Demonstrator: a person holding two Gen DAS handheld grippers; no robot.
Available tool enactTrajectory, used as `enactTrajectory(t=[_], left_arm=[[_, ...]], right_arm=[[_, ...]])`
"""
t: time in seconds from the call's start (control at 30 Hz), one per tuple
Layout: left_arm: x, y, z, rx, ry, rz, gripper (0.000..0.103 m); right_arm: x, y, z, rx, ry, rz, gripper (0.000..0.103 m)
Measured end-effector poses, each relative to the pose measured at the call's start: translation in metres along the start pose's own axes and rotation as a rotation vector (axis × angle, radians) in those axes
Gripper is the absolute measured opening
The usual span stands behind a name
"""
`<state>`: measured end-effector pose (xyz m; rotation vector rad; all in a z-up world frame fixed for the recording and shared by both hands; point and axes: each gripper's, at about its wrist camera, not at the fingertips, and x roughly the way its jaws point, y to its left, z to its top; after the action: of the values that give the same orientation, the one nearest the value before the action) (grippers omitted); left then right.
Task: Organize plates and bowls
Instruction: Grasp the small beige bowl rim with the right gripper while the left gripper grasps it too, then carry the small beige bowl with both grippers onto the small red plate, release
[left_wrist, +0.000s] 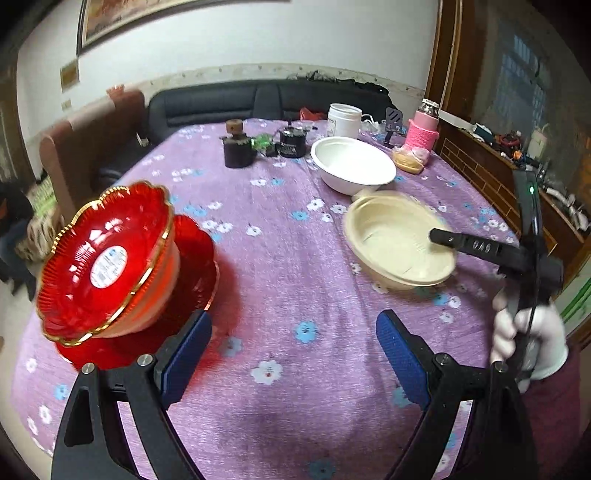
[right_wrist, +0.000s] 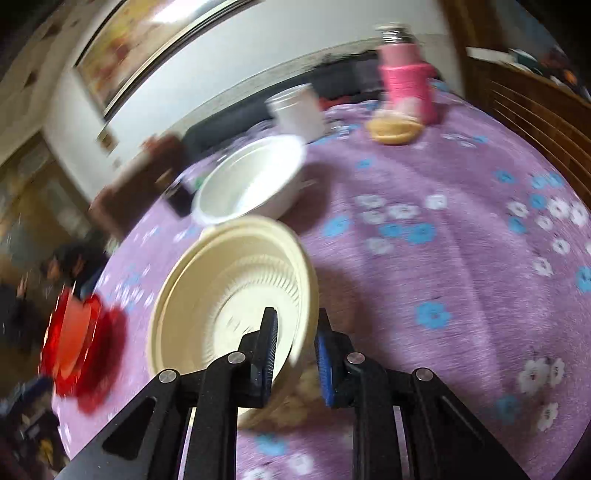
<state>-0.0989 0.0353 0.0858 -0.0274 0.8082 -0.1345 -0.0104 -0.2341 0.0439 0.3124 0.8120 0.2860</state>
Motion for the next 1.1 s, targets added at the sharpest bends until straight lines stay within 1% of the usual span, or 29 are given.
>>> enactTrajectory(t=[0.07,0.17,0.23,0.33,0.4,0.5,0.57,0.63,0.67,0.8,0.87,0.93,0.97,1.0,1.03,1.1], left_arm=[[0.005,-0.002,0.001,-0.004,0.010,-0.005,0.090],[0.018,-0.010,0.008,-0.013,0.044,-0.040,0.090],[0.028,-0.015,0.015,-0.026,0.068,-0.071,0.090],[0.050,-0.024,0.035,-0.069,0.109,-0.117,0.090],[0.064,-0.029,0.047,-0.083,0.114,-0.112,0.090],[0.089,-0.036,0.060,-0.067,0.164,-0.092,0.090],[0.104,-0.039,0.064,-0.059,0.184,-0.088,0.090],[0.119,-0.044,0.065,-0.045,0.200,-0.053,0.090],[0.126,-0.046,0.065,-0.045,0.214,-0.050,0.090],[0.149,-0.047,0.057,-0.085,0.315,-0.096,0.090],[0.152,-0.048,0.053,-0.089,0.332,-0.121,0.088],[0.150,-0.052,0.053,-0.054,0.312,-0.103,0.064],[0.149,-0.054,0.053,-0.042,0.309,-0.092,0.047],[0.148,-0.054,0.053,-0.039,0.311,-0.097,0.032],[0.149,-0.054,0.053,-0.049,0.318,-0.110,0.027],[0.145,-0.053,0.051,-0.080,0.325,-0.125,0.026]], right_arm=[[-0.003,0.009,-0.002,-0.037,-0.019,-0.027,0.023],[-0.005,0.004,0.001,-0.019,-0.043,-0.072,0.035],[-0.007,0.000,0.001,0.012,-0.054,-0.082,0.035],[-0.011,-0.006,0.002,0.035,-0.070,-0.084,0.035],[-0.008,-0.009,0.007,0.053,-0.069,-0.075,0.035],[0.000,-0.008,0.005,0.071,-0.038,-0.056,0.035],[0.004,-0.006,0.002,0.075,-0.024,-0.064,0.035],[0.005,0.000,0.000,0.055,-0.020,-0.072,0.035],[0.006,0.002,0.000,0.047,-0.020,-0.075,0.035],[0.011,0.010,-0.004,0.011,-0.005,-0.093,0.035],[0.011,0.013,-0.006,-0.009,-0.007,-0.103,0.033],[0.011,0.015,-0.006,-0.021,-0.006,-0.108,0.027],[0.012,0.016,-0.007,-0.024,-0.005,-0.107,0.024],[0.012,0.016,-0.007,-0.026,-0.006,-0.106,0.023],[0.012,0.016,-0.007,-0.027,-0.008,-0.105,0.023],[0.011,0.016,-0.007,-0.020,-0.012,-0.096,0.020]])
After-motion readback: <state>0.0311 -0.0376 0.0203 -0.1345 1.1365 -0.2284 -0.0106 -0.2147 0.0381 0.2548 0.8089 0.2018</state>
